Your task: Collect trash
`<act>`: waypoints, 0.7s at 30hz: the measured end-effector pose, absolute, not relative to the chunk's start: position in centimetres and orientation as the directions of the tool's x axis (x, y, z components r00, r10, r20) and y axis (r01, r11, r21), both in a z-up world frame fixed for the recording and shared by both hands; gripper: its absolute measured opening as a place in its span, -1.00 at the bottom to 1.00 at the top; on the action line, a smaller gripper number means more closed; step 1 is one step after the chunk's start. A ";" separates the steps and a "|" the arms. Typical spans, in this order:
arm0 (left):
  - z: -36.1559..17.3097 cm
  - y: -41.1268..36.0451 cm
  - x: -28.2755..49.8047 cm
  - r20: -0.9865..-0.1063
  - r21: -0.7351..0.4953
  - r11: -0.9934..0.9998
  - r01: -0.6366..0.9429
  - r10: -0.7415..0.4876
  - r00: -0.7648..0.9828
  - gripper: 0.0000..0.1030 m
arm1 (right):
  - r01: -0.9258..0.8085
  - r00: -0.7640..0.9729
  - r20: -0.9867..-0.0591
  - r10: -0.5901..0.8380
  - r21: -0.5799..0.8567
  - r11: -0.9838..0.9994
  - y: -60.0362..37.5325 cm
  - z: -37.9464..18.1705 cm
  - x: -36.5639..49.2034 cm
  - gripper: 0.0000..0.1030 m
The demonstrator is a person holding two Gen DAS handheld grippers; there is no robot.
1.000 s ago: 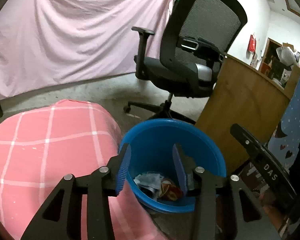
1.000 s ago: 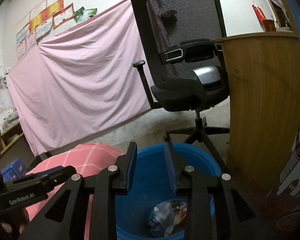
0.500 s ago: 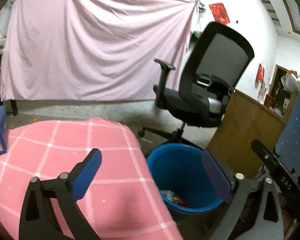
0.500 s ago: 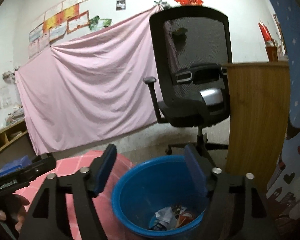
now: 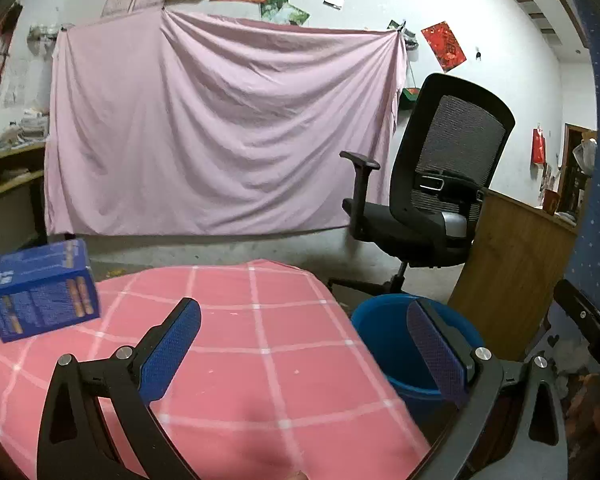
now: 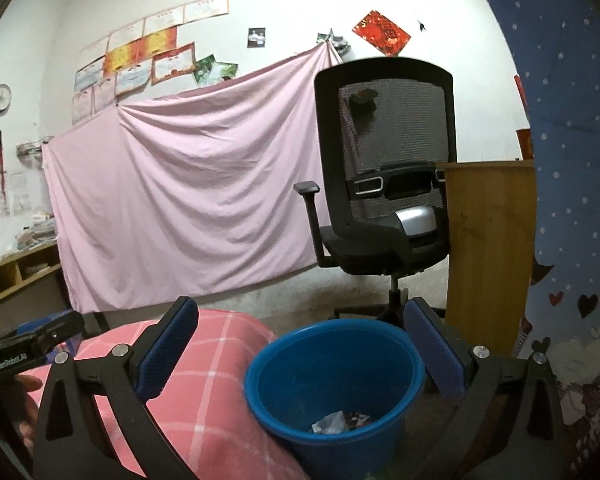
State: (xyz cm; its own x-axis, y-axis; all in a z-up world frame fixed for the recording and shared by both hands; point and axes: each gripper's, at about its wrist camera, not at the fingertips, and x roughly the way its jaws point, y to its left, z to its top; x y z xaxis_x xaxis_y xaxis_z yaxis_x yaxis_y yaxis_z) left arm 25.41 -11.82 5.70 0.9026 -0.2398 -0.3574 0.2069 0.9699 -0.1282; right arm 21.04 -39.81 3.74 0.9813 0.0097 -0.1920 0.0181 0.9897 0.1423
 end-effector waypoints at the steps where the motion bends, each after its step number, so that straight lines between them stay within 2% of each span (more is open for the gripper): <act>1: 5.7 -11.5 24.9 -0.354 -0.124 0.971 0.205 -0.236 0.905 0.96 | 0.015 0.982 -0.188 0.011 0.137 0.990 -39.4 3.8 20.4 1.00; 21: 3.5 -4.8 12.6 -0.351 -0.085 0.984 0.160 -0.179 0.919 0.96 | 0.037 0.990 -0.138 -0.028 0.068 0.997 -32.5 2.6 9.0 1.00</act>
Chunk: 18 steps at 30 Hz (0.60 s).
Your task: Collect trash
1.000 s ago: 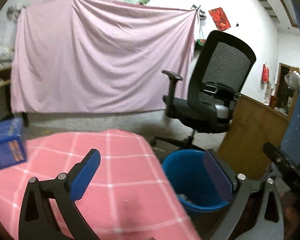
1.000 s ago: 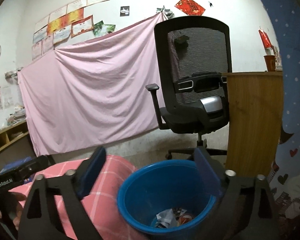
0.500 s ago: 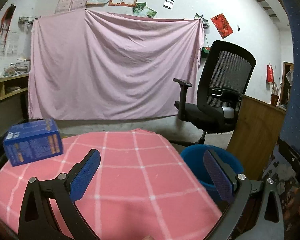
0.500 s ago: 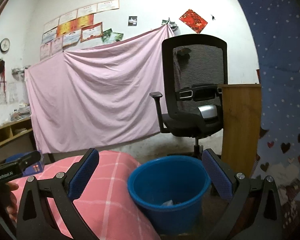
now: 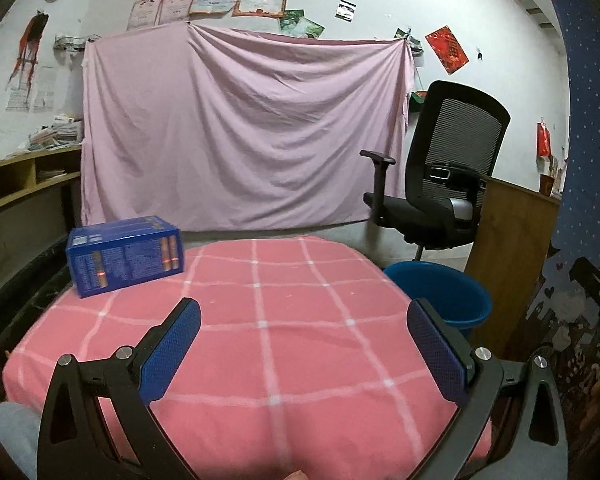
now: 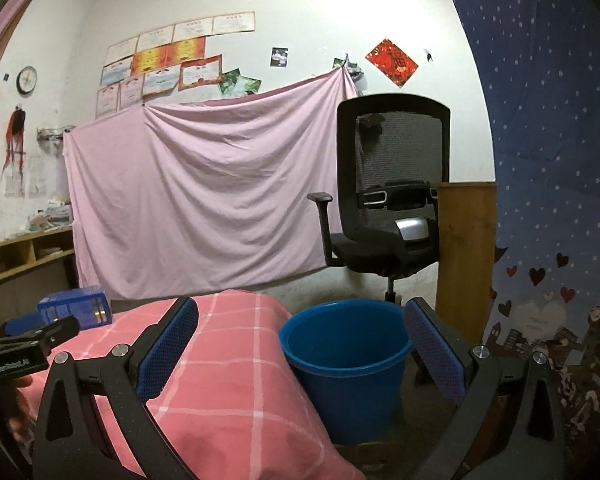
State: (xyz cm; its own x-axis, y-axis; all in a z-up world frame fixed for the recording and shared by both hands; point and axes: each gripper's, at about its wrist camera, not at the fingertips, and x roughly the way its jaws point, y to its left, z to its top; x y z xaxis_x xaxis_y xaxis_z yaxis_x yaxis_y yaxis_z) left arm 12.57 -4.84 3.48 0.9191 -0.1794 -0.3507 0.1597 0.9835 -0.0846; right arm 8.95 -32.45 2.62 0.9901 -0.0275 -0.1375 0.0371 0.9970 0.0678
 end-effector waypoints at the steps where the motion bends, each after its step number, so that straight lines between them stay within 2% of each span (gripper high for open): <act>1: 3.5 -4.5 12.1 -0.347 -0.086 0.984 0.156 -0.176 0.921 0.96 | 0.040 0.990 -0.137 -0.031 0.063 0.997 -32.2 2.6 8.7 1.00; 18: 1.6 -0.2 6.7 -0.304 -0.071 0.988 0.139 -0.155 0.940 0.96 | 0.074 0.987 -0.148 -0.066 0.052 0.996 -26.3 0.8 4.2 1.00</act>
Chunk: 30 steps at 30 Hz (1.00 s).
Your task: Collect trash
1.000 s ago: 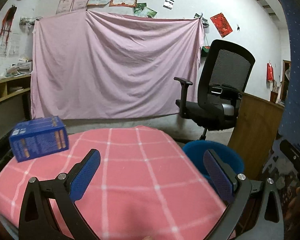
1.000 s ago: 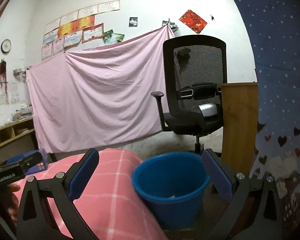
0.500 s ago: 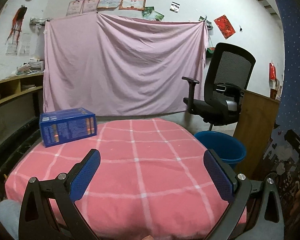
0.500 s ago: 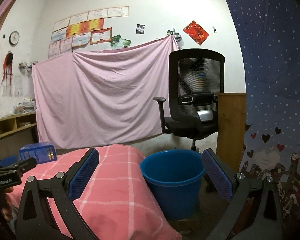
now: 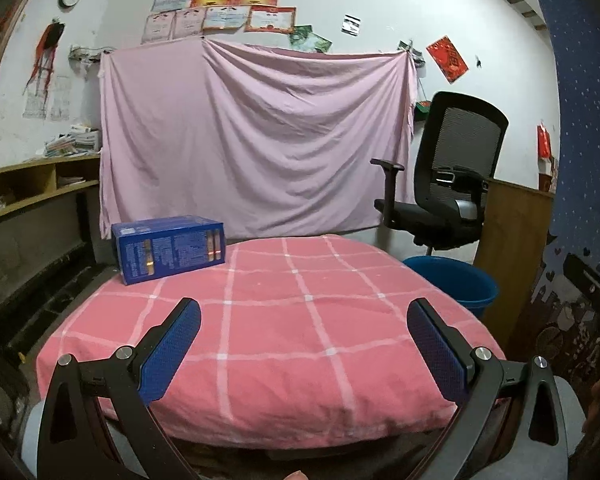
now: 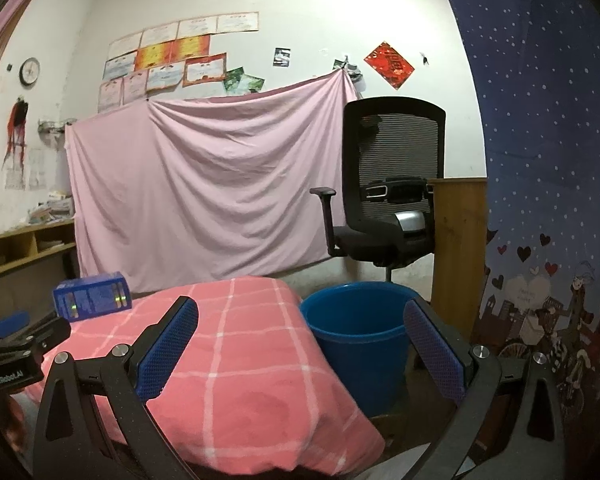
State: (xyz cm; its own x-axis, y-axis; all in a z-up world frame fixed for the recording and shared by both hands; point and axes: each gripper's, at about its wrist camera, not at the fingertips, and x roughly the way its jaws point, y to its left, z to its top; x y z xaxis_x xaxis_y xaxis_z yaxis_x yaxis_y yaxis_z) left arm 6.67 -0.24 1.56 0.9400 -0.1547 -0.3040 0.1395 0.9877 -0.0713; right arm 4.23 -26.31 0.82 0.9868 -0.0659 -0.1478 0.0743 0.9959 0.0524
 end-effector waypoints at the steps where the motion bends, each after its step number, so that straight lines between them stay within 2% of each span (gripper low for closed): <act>1: 1.4 0.0 6.6 -0.305 -0.082 0.987 0.138 -0.157 0.939 0.96 | 0.075 0.987 -0.144 -0.068 0.043 0.996 -26.0 0.6 4.0 1.00; 9: 0.4 0.2 6.1 -0.300 -0.074 0.990 0.122 -0.138 0.944 0.96 | 0.078 0.989 -0.129 -0.077 0.004 0.997 -24.4 -0.8 3.3 1.00; 19: -0.6 0.2 6.6 -0.318 -0.050 0.993 0.103 -0.114 0.941 0.96 | 0.060 0.979 -0.195 -0.061 -0.011 0.998 -24.2 -1.9 4.5 1.00; 30: -0.8 0.2 6.7 -0.313 -0.051 0.994 0.094 -0.105 0.944 0.96 | 0.051 0.978 -0.202 -0.053 -0.016 0.999 -24.0 -2.1 4.5 1.00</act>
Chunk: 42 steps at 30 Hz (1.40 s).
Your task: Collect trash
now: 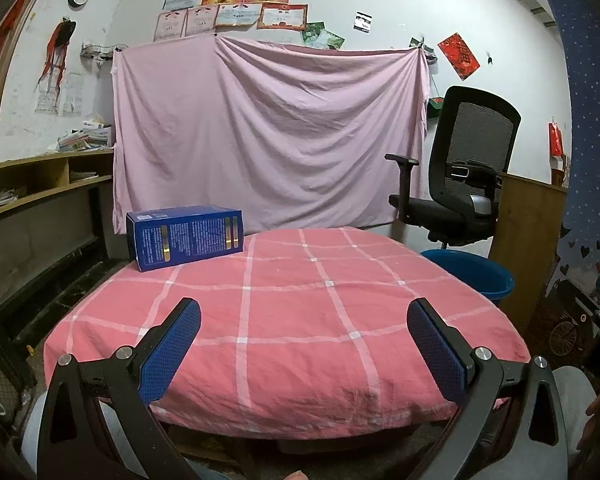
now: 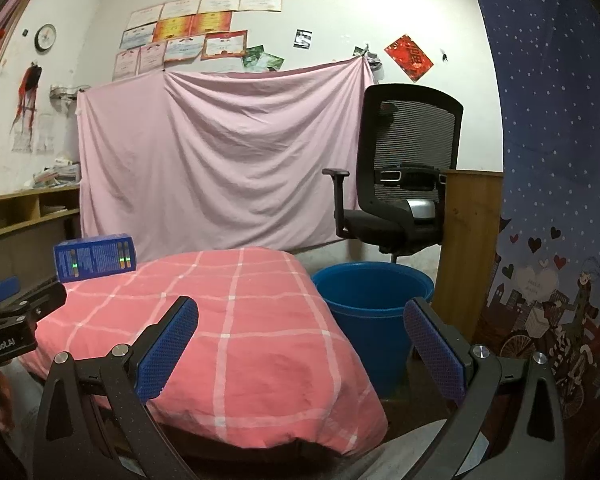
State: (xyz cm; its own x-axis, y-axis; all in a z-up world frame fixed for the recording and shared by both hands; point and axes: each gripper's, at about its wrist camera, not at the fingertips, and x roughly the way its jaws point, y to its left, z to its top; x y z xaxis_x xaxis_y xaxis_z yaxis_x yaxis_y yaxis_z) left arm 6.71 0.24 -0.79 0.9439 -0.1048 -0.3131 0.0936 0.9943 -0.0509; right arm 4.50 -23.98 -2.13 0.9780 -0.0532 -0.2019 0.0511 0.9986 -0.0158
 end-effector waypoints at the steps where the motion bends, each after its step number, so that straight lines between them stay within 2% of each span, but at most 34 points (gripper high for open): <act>1: -0.8 0.3 6.6 -0.312 -0.051 0.994 0.093 -0.104 0.944 0.96 | 0.051 0.978 -0.202 -0.053 -0.015 0.999 -24.0 -2.1 4.5 1.00; 42: -0.9 -0.1 6.2 -0.295 -0.035 0.995 0.098 -0.104 0.950 0.96 | 0.047 0.977 -0.209 -0.049 -0.014 0.999 -24.2 -2.1 4.6 1.00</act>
